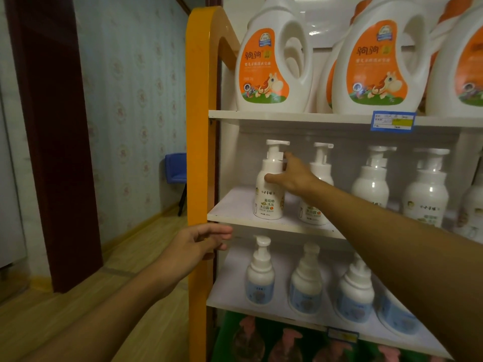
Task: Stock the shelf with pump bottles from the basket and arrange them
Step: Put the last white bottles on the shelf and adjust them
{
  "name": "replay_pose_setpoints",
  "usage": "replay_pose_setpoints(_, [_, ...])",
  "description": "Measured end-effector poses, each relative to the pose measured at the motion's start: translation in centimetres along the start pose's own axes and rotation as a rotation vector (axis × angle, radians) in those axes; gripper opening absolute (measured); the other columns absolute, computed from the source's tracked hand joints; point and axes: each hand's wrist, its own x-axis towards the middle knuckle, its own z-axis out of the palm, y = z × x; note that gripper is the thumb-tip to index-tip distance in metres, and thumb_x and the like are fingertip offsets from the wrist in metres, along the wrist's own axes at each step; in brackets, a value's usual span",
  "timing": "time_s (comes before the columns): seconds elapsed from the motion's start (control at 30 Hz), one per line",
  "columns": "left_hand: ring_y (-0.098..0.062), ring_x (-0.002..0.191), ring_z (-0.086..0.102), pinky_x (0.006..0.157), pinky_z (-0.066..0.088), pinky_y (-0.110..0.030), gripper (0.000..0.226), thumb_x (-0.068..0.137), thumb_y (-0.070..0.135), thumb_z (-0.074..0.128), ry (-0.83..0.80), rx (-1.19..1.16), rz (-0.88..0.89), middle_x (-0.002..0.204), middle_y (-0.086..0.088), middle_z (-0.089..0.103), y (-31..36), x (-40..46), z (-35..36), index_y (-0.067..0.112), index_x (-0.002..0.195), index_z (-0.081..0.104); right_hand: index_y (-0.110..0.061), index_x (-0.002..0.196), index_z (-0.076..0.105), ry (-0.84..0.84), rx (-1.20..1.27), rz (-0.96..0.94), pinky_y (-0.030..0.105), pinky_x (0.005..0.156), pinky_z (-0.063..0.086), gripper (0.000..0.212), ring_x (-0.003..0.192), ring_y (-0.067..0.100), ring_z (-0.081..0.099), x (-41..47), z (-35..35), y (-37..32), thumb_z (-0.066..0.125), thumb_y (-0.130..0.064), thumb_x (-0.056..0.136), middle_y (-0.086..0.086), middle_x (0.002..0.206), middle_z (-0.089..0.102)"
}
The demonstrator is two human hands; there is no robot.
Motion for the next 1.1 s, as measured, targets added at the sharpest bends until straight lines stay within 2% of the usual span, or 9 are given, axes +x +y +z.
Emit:
replay_pose_setpoints(0.2, [-0.001,0.090,0.068,0.077,0.050,-0.023,0.025,0.095,0.021,0.053,0.010,0.020,-0.014,0.101,0.020,0.072,-0.3,-0.2,0.1,0.039,0.098,0.071,-0.016,0.122,0.045,-0.052,0.053,-0.036,0.037,0.085,0.051,0.048,0.101,0.025,0.061,-0.4,0.0,0.4,0.067,-0.012,0.080,0.006,0.112,0.059])
replay_pose_setpoints(0.37, [-0.006,0.090,0.069,0.077,0.054,-0.021,0.024,0.095,0.019,0.053,-0.006,0.015,-0.016,0.100,0.013,0.073,-0.5,-0.2,0.5,0.034,0.100,0.071,-0.017,0.132,0.039,-0.069,0.060,-0.026,0.043,0.094,0.050,0.054,0.109,0.027,0.058,-0.6,0.2,0.7,0.063,-0.014,0.084,0.007,0.121,0.056])
replay_pose_setpoints(0.43, [-0.005,0.090,0.069,0.072,0.055,-0.018,0.025,0.095,0.018,0.053,-0.016,0.008,-0.012,0.101,0.014,0.073,-0.5,-0.2,0.6,0.033,0.100,0.071,-0.018,0.143,0.026,-0.067,0.064,0.006,0.045,0.101,0.045,0.069,0.121,0.029,0.053,-0.7,0.0,0.9,0.064,-0.022,0.085,0.007,0.137,0.048])
replay_pose_setpoints(0.5, [-0.004,0.090,0.069,0.068,0.054,-0.015,0.025,0.095,0.017,0.052,-0.025,0.002,-0.012,0.101,0.016,0.073,-0.5,-0.2,0.7,0.033,0.101,0.070,-0.025,0.150,0.006,-0.036,0.084,0.048,0.044,0.105,0.037,0.089,0.134,0.029,0.041,-1.2,-0.2,1.3,0.064,-0.039,0.085,0.004,0.154,0.028])
replay_pose_setpoints(0.57, [-0.004,0.090,0.069,0.064,0.053,-0.012,0.025,0.095,0.016,0.053,-0.032,-0.008,-0.016,0.101,0.015,0.073,-0.6,0.0,0.9,0.032,0.102,0.070,-0.028,0.150,-0.001,-0.015,0.108,0.058,0.041,0.106,0.033,0.094,0.139,0.027,0.034,-2.0,-0.3,1.8,0.062,-0.050,0.083,0.002,0.159,0.018])
replay_pose_setpoints(0.77, [-0.004,0.099,0.066,0.080,0.055,-0.018,0.028,0.092,0.011,0.058,-0.010,-0.061,0.011,0.107,0.009,0.072,0.3,1.5,2.5,0.027,0.113,0.065,-0.025,0.149,0.016,-0.001,0.179,0.020,0.035,0.104,0.034,0.078,0.135,0.017,0.037,-4.9,-0.5,3.0,0.058,-0.045,0.087,-0.001,0.156,0.025])
replay_pose_setpoints(0.9, [0.011,0.098,0.057,0.072,0.050,-0.008,0.039,0.092,0.014,0.057,0.033,0.000,0.084,0.121,0.019,0.057,2.3,4.3,4.2,0.025,0.129,0.052,-0.026,0.142,0.033,-0.027,0.186,0.009,0.034,0.099,0.042,0.056,0.117,0.009,0.046,-7.0,0.1,4.4,0.056,-0.034,0.091,0.000,0.147,0.040])
replay_pose_setpoints(1.0, [0.002,0.104,0.050,0.082,0.044,-0.017,0.048,0.093,0.015,0.053,0.001,0.100,0.058,0.138,0.010,0.046,3.8,7.1,5.5,0.028,0.138,0.040,-0.025,0.135,0.043,-0.063,0.215,0.037,0.044,0.106,0.042,0.042,0.122,0.016,0.051,-7.3,0.3,5.4,0.049,-0.035,0.095,0.002,0.140,0.050])
replay_pose_setpoints(1.1, [-0.005,0.109,0.047,0.085,0.045,-0.021,0.055,0.091,0.014,0.055,-0.041,0.144,-0.004,0.145,0.005,0.042,4.7,9.2,6.3,0.025,0.141,0.033,-0.026,0.131,0.049,-0.068,0.231,0.033,0.044,0.104,0.044,0.034,0.115,0.014,0.055,-7.0,0.1,5.6,0.044,-0.033,0.097,-0.001,0.129,0.057])
